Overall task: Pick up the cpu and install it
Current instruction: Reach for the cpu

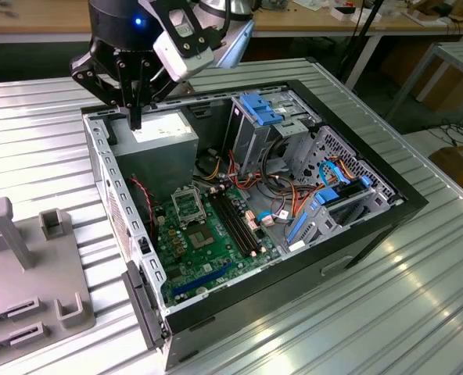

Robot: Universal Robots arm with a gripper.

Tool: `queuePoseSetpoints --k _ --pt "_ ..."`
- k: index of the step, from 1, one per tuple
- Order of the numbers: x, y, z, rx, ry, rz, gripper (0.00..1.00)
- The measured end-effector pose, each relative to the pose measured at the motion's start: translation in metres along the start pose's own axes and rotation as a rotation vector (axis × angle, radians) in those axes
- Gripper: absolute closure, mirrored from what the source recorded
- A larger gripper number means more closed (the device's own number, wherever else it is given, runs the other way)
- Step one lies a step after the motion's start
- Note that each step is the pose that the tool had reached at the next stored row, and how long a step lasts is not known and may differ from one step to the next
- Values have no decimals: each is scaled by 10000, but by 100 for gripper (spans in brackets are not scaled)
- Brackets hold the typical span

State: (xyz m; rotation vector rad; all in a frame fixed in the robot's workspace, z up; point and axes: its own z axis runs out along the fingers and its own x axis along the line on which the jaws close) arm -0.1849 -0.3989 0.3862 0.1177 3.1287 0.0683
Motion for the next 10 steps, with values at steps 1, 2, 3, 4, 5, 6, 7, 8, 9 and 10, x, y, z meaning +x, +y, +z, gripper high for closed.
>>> queuePoseSetpoints --k 1,2,3,4,5,6,7,8,9,10 --pt "13 -1 2 0 9 0 89" --pt "20 -2 3 1 14 0 89" --pt "28 -2 4 2 18 1 89" --pt "36 -3 5 1 22 1 89" --pt "44 -4 6 2 26 1 89" --pt "52 -4 7 2 29 0 89" --pt "60 -5 8 2 31 1 89" --pt "71 -6 9 3 38 1 89" --pt "79 -6 10 3 41 1 89" --pt "86 -7 11 3 45 2 89"
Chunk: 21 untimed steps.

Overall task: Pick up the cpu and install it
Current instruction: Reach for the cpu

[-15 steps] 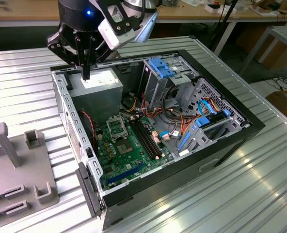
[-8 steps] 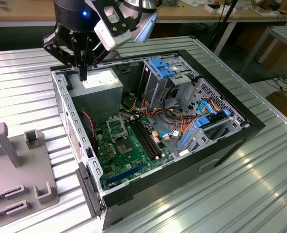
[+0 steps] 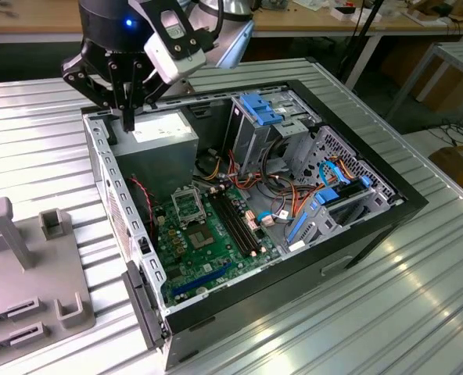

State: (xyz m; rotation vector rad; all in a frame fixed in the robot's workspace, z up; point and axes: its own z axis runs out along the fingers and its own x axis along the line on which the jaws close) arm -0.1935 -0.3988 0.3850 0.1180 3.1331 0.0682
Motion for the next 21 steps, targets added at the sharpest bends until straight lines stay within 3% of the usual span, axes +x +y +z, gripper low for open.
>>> queuePoseSetpoints --k 21 --pt "194 -16 22 5 68 3 89"
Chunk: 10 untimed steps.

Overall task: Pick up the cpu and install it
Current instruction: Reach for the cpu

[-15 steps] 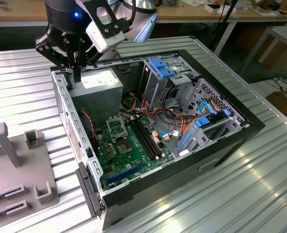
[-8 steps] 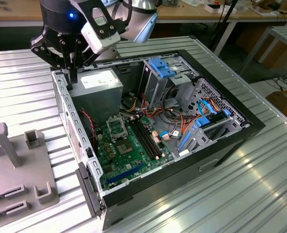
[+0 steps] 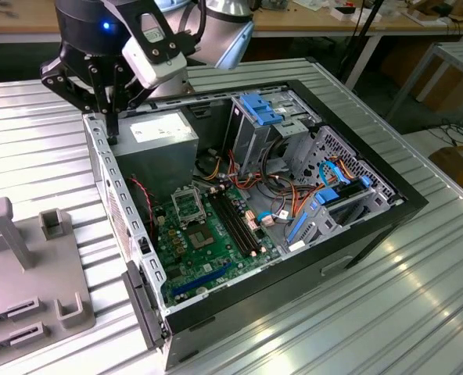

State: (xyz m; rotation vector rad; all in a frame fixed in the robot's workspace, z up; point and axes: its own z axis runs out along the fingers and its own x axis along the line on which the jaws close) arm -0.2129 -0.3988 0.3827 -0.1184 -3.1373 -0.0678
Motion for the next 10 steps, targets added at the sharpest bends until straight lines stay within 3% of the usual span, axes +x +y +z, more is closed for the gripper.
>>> queuePoseSetpoints --k 10 --pt "94 -8 11 2 31 1 89"
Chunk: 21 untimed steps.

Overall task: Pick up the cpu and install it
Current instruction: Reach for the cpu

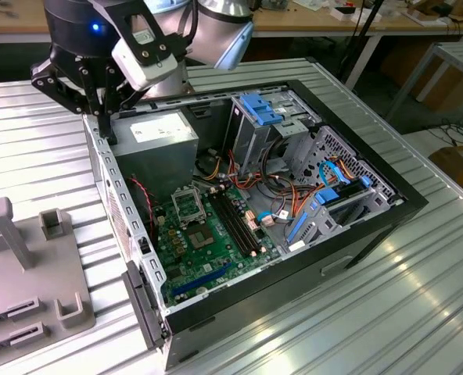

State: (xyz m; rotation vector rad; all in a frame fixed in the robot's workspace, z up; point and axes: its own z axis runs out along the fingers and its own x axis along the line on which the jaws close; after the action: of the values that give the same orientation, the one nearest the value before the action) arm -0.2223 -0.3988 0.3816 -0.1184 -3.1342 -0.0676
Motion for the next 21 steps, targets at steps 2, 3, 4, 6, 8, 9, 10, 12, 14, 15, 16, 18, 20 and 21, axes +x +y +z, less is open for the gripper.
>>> queuePoseSetpoints --k 2,3,4,6,8,9,10,12,14,15,16,18,20,21 --pt "29 -2 4 1 11 0 89" --pt "37 -3 4 1 14 1 89" --pt "46 -4 6 1 17 1 89" --pt "70 -6 9 1 26 1 89" --pt "86 -7 11 3 35 1 89" --pt "95 -8 11 4 38 1 89" --pt "109 -9 13 3 41 2 89" --pt "139 -11 16 4 48 2 89" --pt "164 -13 18 4 54 3 89" --pt "173 -14 19 4 57 3 89" --pt "184 -15 20 5 60 3 89" --pt "205 -16 22 5 65 3 89" --pt "226 -18 24 5 67 3 89" --pt "237 -19 25 5 67 3 89"
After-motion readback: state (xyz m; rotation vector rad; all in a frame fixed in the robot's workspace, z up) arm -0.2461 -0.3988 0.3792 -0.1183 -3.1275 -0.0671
